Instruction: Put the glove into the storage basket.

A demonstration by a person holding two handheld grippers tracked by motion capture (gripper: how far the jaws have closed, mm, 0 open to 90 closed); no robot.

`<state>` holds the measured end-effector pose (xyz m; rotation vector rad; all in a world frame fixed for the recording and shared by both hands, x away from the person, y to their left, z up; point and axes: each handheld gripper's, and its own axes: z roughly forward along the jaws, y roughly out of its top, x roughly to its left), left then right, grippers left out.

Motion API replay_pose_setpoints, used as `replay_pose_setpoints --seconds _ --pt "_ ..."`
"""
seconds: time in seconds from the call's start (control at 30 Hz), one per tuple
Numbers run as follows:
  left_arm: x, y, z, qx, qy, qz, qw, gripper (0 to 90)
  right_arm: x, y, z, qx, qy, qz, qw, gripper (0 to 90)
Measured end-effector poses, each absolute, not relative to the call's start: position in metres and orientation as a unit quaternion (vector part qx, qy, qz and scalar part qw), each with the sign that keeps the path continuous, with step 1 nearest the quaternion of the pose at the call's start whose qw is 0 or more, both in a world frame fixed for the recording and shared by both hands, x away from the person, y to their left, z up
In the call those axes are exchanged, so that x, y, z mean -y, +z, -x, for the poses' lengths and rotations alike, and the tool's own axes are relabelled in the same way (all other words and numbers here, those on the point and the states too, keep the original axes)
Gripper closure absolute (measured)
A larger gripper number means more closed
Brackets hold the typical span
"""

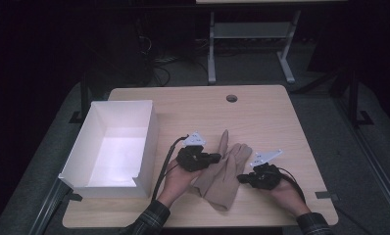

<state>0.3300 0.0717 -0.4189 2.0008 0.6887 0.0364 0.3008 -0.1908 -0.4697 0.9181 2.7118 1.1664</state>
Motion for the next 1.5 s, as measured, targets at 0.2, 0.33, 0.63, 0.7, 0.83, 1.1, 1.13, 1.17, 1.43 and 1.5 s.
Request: replay_pose_setpoints --seconds 0.2,0.33,0.63,0.7,0.83,1.1,1.13,1.17,1.43,1.5 --pt "-0.067 -0.420 -0.327 -0.269 0.015 -0.832 0.485 87.4 0.179 -0.470 -0.303 -0.878 0.379 -0.290 0.029 90.0" --pt "-0.062 -0.422 -0.324 -0.254 0.013 -0.840 0.480 87.4 0.174 -0.470 -0.303 -0.878 0.378 -0.292 0.031 90.0" --pt "-0.045 -0.436 -0.315 -0.232 -0.006 -0.857 0.460 87.4 0.174 -0.471 -0.302 -0.876 0.382 -0.293 0.033 90.0" --pt "-0.041 -0.441 -0.314 -0.232 -0.011 -0.859 0.456 87.3 0.175 -0.472 -0.302 -0.876 0.384 -0.290 0.035 90.0" --pt "-0.035 -0.447 -0.312 -0.232 -0.011 -0.863 0.448 87.1 0.174 -0.472 -0.302 -0.875 0.385 -0.290 0.034 90.0" --pt "-0.032 -0.451 -0.311 -0.234 -0.014 -0.861 0.451 79.8 0.177 -0.470 -0.300 -0.879 0.379 -0.285 0.041 78.4" --pt "-0.032 -0.449 -0.311 -0.230 -0.012 -0.862 0.452 79.8 0.181 -0.468 -0.298 -0.878 0.379 -0.288 0.048 72.1" --pt "-0.032 -0.447 -0.309 -0.229 -0.011 -0.860 0.456 79.8 0.181 -0.468 -0.298 -0.878 0.379 -0.288 0.048 72.1" --pt "-0.022 -0.455 -0.300 -0.214 -0.024 -0.882 0.419 89.5 0.215 -0.463 -0.303 -0.852 0.373 -0.348 0.113 36.3" --pt "-0.021 -0.457 -0.300 -0.212 -0.022 -0.886 0.411 89.6 0.219 -0.464 -0.305 -0.848 0.371 -0.359 0.117 33.9"
